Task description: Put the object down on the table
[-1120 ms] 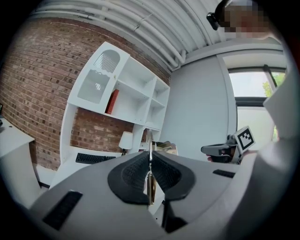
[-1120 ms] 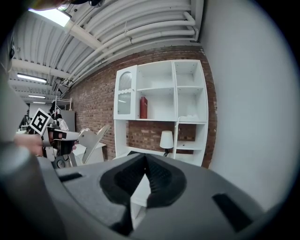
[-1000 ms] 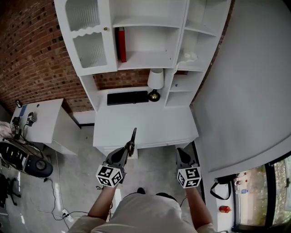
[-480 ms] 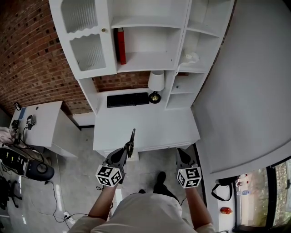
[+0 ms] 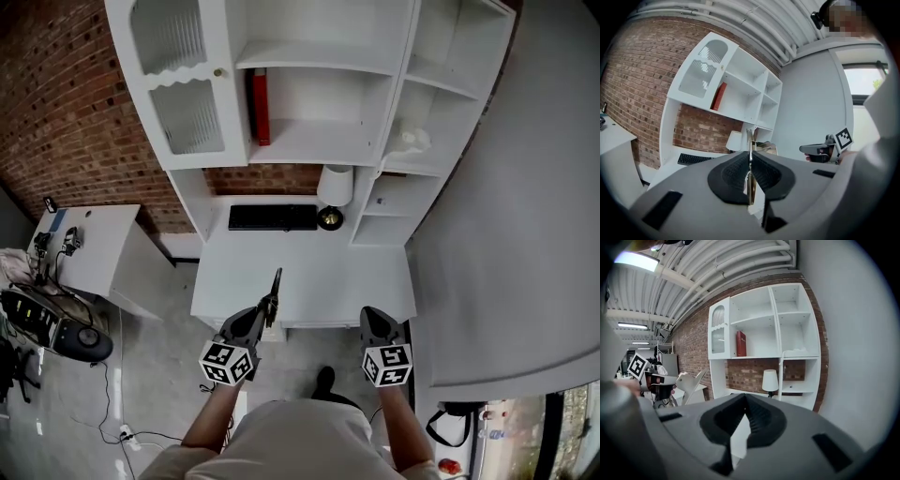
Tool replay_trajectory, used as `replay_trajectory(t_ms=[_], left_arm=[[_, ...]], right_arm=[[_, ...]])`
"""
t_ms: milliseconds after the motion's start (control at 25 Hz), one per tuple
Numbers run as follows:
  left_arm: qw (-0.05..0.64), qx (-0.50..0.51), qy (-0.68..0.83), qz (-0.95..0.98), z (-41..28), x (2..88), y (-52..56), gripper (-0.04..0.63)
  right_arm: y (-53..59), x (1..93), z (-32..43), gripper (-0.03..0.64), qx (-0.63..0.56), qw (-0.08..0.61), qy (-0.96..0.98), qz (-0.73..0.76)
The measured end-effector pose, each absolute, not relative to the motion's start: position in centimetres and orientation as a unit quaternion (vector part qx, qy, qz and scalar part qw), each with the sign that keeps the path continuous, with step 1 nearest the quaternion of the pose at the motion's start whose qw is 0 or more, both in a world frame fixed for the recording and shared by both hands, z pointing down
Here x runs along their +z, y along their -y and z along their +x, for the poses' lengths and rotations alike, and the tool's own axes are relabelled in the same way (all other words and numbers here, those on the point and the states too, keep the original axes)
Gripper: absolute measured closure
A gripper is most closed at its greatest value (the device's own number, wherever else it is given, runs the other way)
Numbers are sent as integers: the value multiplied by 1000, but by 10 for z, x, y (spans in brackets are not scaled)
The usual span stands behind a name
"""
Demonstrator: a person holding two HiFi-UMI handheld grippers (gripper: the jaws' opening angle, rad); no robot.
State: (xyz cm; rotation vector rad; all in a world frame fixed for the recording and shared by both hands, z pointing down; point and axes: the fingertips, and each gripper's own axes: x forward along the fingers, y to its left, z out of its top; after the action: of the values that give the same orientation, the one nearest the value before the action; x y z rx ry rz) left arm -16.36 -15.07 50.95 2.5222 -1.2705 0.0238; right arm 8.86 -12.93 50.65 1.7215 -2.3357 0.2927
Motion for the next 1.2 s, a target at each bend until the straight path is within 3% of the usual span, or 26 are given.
replay_trajectory(t_ms=[640,1200], left_arm=[[157,27,503,850,-85,514,231,584],[190,65,498,843,-68,548,271,584]], right_arm=[[240,522,149,615,106,125,851,499],[274,560,152,615,148,140,853,480]])
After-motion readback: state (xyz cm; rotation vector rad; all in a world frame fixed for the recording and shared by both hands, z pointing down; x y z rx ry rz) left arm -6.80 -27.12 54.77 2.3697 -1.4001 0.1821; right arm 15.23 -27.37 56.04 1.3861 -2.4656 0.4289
